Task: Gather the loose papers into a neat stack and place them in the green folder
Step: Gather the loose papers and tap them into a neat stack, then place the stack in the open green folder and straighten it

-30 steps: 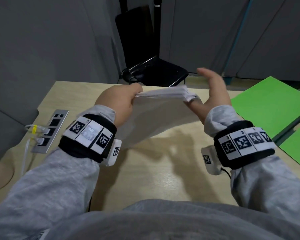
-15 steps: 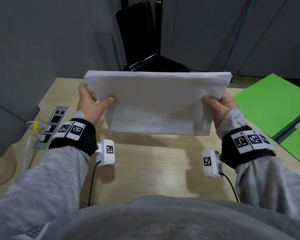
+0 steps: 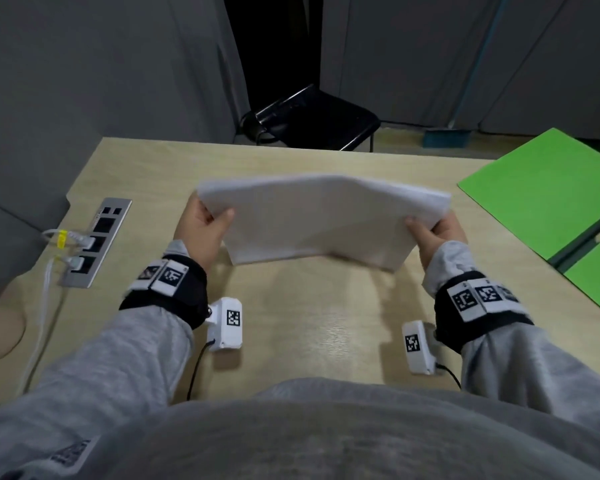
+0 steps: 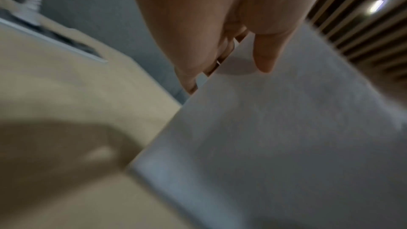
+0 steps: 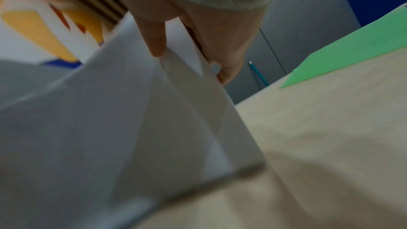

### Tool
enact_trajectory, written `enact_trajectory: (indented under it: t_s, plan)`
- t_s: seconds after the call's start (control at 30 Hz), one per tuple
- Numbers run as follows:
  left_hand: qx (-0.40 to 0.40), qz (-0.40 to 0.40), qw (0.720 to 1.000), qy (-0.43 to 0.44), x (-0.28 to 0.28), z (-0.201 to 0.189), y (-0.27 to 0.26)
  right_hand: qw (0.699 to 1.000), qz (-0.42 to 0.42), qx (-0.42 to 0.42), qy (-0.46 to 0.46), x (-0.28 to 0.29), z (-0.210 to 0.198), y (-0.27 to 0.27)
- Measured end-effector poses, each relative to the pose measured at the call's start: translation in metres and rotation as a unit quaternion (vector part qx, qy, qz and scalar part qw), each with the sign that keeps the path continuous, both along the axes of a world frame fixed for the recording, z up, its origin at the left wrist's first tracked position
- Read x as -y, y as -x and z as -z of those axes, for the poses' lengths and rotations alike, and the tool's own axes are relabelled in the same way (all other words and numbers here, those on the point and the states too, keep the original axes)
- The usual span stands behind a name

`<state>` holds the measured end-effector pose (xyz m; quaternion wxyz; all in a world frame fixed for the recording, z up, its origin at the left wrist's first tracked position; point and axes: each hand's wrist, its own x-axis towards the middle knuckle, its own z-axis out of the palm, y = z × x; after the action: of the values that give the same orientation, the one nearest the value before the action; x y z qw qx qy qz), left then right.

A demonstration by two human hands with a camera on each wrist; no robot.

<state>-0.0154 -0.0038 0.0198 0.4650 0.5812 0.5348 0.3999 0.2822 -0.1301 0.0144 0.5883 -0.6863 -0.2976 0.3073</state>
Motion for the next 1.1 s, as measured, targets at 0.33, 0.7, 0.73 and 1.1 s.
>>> enact_trajectory:
  t_s: [0.33, 0.7, 0.73, 1.1]
  plan:
    - [-0.049, -0.013, 0.999, 0.013, 0.002, -0.003, -0.001, 1.0, 0.018, 0.007, 0.012, -0.002, 0.009, 0.002]
    - [-0.122, -0.019, 0.99, 0.069, -0.004, -0.015, -0.02, 0.993, 0.019, 0.06, 0.104, -0.01, 0.029, -0.029]
    - [-0.119, -0.018, 0.99, 0.071, -0.005, -0.017, -0.023, 0.991, 0.032, 0.062, 0.116, -0.01, 0.028, -0.037]
    - [-0.086, -0.045, 0.986, 0.136, 0.007, -0.011, -0.081, 0.827, 0.054, 0.243, 0.503, 0.008, 0.048, -0.149]
